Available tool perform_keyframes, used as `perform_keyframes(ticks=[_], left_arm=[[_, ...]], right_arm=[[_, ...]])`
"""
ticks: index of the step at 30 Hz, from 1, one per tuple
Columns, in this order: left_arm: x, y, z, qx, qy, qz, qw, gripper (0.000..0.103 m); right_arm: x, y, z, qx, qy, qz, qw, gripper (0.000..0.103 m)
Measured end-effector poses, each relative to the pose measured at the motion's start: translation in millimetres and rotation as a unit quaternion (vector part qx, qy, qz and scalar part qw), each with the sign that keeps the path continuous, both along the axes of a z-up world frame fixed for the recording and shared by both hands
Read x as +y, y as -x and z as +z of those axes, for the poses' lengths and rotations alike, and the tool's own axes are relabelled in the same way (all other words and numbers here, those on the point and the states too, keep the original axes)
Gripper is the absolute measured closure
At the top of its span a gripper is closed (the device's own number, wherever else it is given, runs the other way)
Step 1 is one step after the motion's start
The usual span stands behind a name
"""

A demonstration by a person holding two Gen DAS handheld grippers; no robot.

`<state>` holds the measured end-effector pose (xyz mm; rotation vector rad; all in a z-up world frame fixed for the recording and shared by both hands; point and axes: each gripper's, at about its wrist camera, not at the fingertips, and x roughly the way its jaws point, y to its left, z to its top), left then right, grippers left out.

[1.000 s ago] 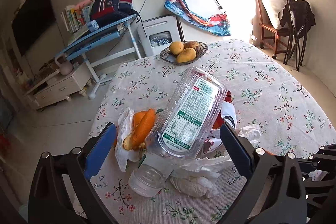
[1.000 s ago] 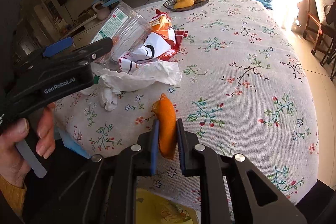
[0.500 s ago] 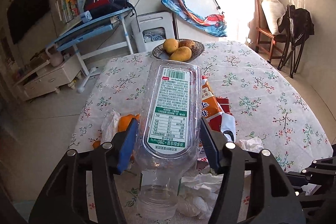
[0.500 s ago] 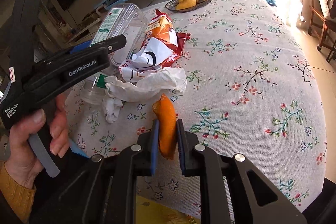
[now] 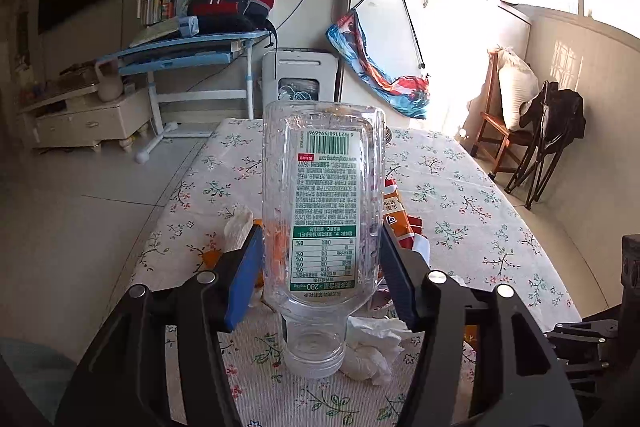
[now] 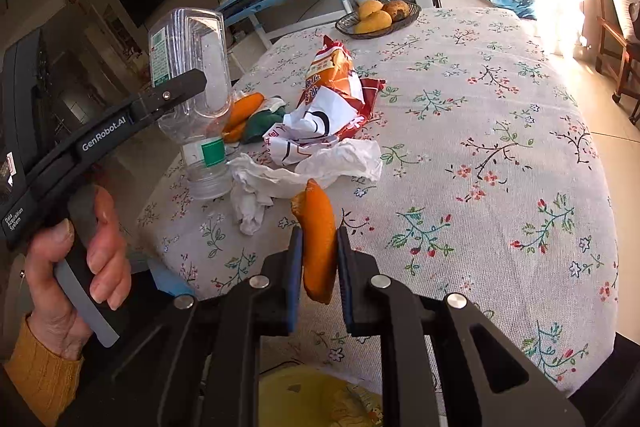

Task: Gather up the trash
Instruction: 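Grasp the clear plastic bottle with the left gripper while the right gripper drops the peel into the basin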

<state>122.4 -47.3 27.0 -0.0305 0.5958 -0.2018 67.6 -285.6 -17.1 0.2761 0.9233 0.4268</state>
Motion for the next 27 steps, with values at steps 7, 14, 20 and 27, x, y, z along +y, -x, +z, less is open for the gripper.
perform_keyframes(ticks=[7, 14, 20, 27], left_arm=[[24.6, 35.6, 8.5, -0.016, 0.039, 0.004, 0.9991, 0.048], [44.0, 81.0, 6.6, -0.019, 0.086, 0.002, 0.9961, 0.048], [59.1, 125.6, -0.1, -0.006, 0.130, -0.004, 0.9914, 0.048], [48.0, 176.6, -23.1, 0.043, 0.148, -0.029, 0.9877, 0.048]], right_arm=[[9.8, 46.7, 2.3, 0.004, 0.003, 0.036, 0.999, 0.086], [24.4, 100.2, -13.7, 0.039, 0.024, 0.081, 0.996, 0.086], [44.4, 137.1, -40.7, 0.081, 0.078, 0.123, 0.986, 0.072], [24.8, 138.2, -20.7, 0.021, 0.070, 0.061, 0.995, 0.045]])
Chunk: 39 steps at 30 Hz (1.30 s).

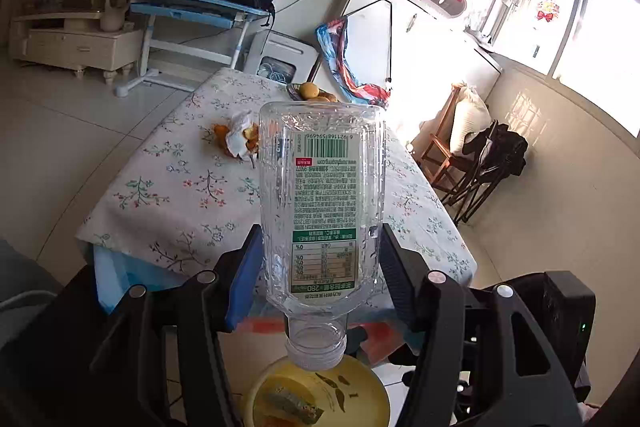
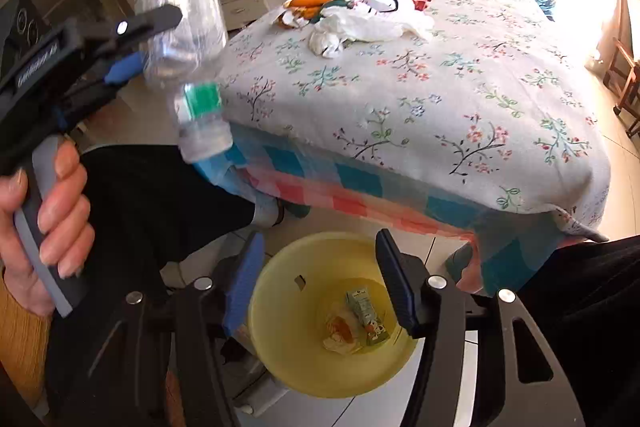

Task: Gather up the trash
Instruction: 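Grasp the clear plastic bottle with the left gripper while the right gripper drops the peel into the basin, then lower the bottle into the yellow basin and open the left gripper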

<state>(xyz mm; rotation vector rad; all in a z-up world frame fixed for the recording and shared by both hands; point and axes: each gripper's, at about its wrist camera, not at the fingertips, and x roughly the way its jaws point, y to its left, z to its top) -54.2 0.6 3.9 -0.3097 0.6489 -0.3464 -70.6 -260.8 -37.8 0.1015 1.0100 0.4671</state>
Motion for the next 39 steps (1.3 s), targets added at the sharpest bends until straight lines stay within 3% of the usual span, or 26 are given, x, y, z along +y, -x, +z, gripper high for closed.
perform_keyframes(ticks=[6, 11, 13, 16, 23, 30, 39], left_arm=[[-35.9, 32.8, -25.9, 0.057, -0.033, -0.049, 0.9966, 0.048], [-64.0, 40.8, -56.0, 0.127, -0.094, -0.093, 0.9830, 0.047], [-69.2, 42.8, -57.5, 0.123, -0.120, -0.096, 0.9805, 0.045], [-70.2, 48.7, -51.5, 0.102, -0.139, -0.084, 0.9815, 0.033], [-54.2, 48.7, -42.9, 0.076, -0.168, -0.010, 0.9827, 0.015], [-25.7, 51.2, -40.6, 0.074, -0.139, 0.045, 0.9864, 0.008], [-8.7, 44.4, -38.9, 0.062, -0.092, 0.070, 0.9913, 0.008]], right_arm=[[-28.3, -2.1, 16.2, -0.046, -0.046, -0.081, 0.995, 0.038], [-39.6, 0.0, 24.6, -0.070, -0.061, -0.113, 0.989, 0.035], [-40.4, 0.0, 27.1, -0.075, -0.065, -0.119, 0.988, 0.034], [-41.5, 1.0, 28.4, -0.076, -0.069, -0.124, 0.987, 0.032], [-36.8, 10.6, 27.4, -0.078, -0.068, -0.127, 0.986, 0.029], [-33.3, 17.3, 27.9, -0.076, -0.069, -0.130, 0.986, 0.029], [-19.5, 13.0, 15.8, -0.065, -0.037, -0.122, 0.990, 0.026]])
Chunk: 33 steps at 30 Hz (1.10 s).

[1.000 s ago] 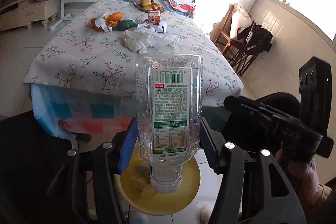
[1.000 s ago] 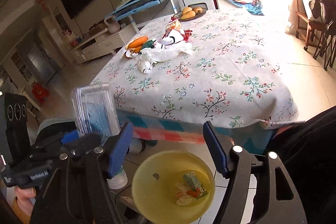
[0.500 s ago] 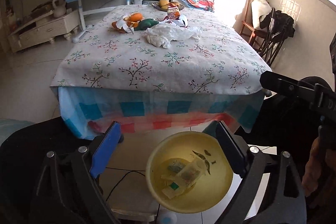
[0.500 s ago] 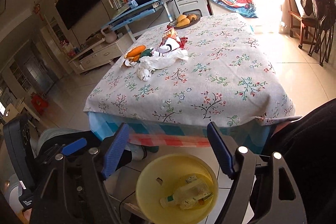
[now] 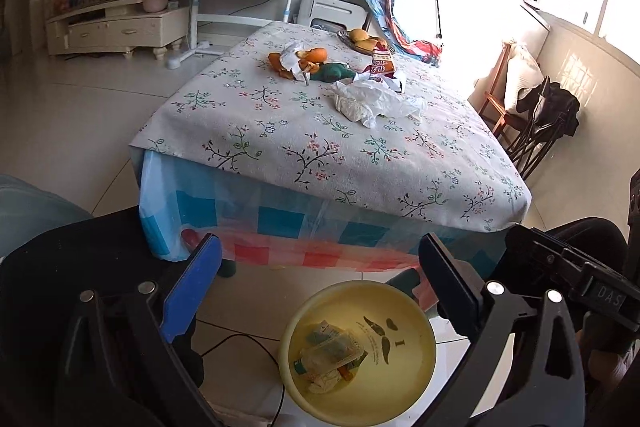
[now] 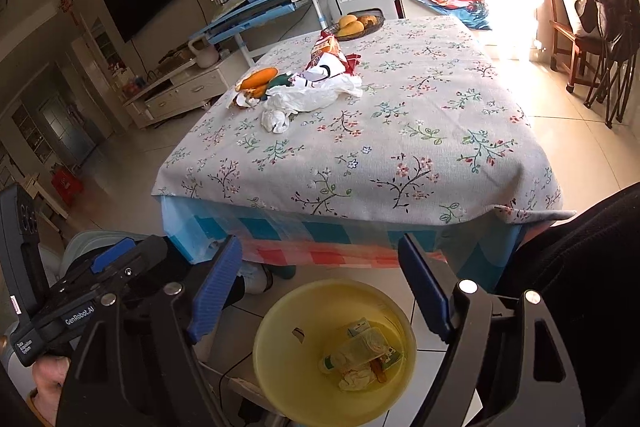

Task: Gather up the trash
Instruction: 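Lower the bottle into the yellow basin and open the left gripper, then grasp an orange peel with the left gripper while the right gripper grasps a white tissue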

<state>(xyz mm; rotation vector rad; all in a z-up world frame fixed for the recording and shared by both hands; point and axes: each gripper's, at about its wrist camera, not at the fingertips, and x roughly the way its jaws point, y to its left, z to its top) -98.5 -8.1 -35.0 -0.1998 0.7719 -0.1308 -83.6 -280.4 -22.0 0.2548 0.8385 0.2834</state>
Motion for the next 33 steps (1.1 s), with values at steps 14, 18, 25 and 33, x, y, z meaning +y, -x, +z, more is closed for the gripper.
perform_keyframes(ticks=[14, 18, 25, 33], left_arm=[[1.7, -0.4, -2.7, 0.011, 0.019, -0.011, 0.9997, 0.007], [0.4, -1.0, -4.1, 0.016, 0.020, -0.013, 0.9996, 0.007], [-2.0, -4.2, -2.7, 0.019, 0.019, -0.012, 0.9996, 0.007], [14.6, 0.4, 4.7, -0.003, 0.037, 0.030, 0.9989, 0.007]], right_arm=[[34.8, 1.6, -6.4, -0.004, 0.051, 0.029, 0.998, 0.025], [38.3, 2.6, -6.6, -0.005, 0.059, 0.033, 0.998, 0.025], [29.4, 3.8, -0.3, -0.010, 0.050, 0.023, 0.998, 0.025], [24.5, 1.8, 13.5, -0.019, 0.018, 0.015, 1.000, 0.022]])
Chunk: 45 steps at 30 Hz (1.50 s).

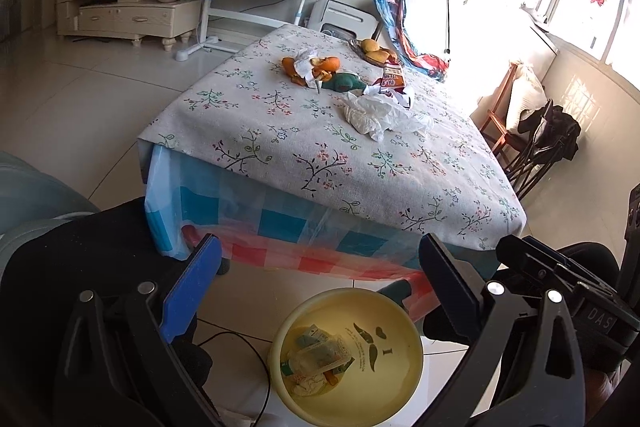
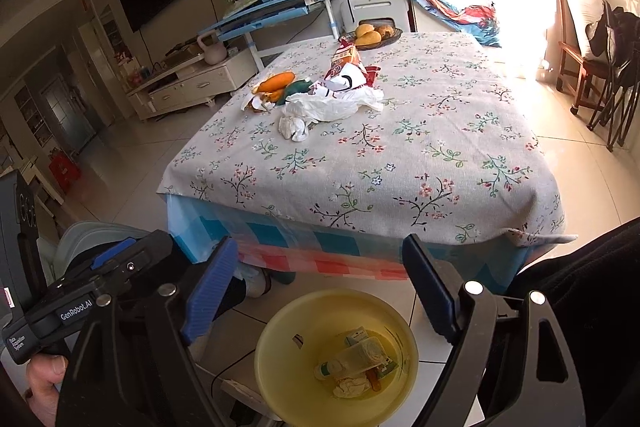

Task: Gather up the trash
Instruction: 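Grasp an orange peel with the left gripper while the right gripper grasps a white tissue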

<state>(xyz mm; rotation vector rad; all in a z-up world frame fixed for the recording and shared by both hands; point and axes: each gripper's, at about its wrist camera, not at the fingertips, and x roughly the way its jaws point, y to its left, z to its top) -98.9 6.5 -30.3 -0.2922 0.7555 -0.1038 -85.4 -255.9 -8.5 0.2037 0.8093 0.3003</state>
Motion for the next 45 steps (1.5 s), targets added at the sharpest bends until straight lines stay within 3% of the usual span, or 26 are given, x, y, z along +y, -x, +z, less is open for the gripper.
perform_keyframes(ticks=[4, 14, 20, 22, 27, 34, 36, 41, 43, 44, 45], left_arm=[[9.6, -12.2, 6.8, -0.012, 0.002, 0.017, 0.9998, 0.007], [1.5, -88.6, 21.4, -0.019, -0.082, 0.012, 0.9963, 0.007], [12.2, -121.2, 19.4, -0.005, -0.060, 0.031, 0.9977, 0.007], [11.4, -132.1, 23.4, -0.011, -0.063, 0.031, 0.9974, 0.007], [-1.3, -166.5, 38.5, -0.033, -0.114, 0.008, 0.9928, 0.007], [-30.0, -219.0, 44.5, -0.058, -0.178, -0.053, 0.9808, 0.007], [-42.8, -232.2, 43.8, -0.064, -0.187, -0.079, 0.9771, 0.008], [-65.9, -267.0, 28.7, -0.041, -0.213, -0.112, 0.9698, 0.029], [-62.2, -281.1, 18.1, -0.014, -0.211, -0.103, 0.9720, 0.037], [-56.1, -286.9, 13.2, 0.004, -0.195, -0.097, 0.9759, 0.044], [-49.2, -293.1, 10.0, 0.020, -0.174, -0.093, 0.9803, 0.055]], right_arm=[[5.7, -7.0, 5.4, -0.006, -0.007, 0.015, 1.000, 0.022], [8.5, -48.0, -2.3, 0.016, -0.020, 0.035, 0.999, 0.022], [11.5, -80.4, -1.0, 0.014, -0.024, 0.040, 0.999, 0.022], [13.5, -92.1, 2.2, 0.008, -0.016, 0.044, 0.999, 0.022], [19.0, -128.4, 16.6, -0.019, 0.016, 0.062, 0.998, 0.022], [30.3, -177.1, 0.6, 0.009, 0.088, 0.122, 0.989, 0.023], [27.5, -184.1, -8.4, 0.021, 0.091, 0.126, 0.988, 0.027], [19.3, -194.1, -32.3, 0.071, 0.074, 0.127, 0.987, 0.062], [17.9, -192.4, -33.0, 0.071, 0.073, 0.129, 0.986, 0.069], [16.8, -192.2, -32.2, 0.073, 0.068, 0.131, 0.986, 0.078], [15.2, -192.0, -31.4, 0.073, 0.063, 0.131, 0.987, 0.080]])
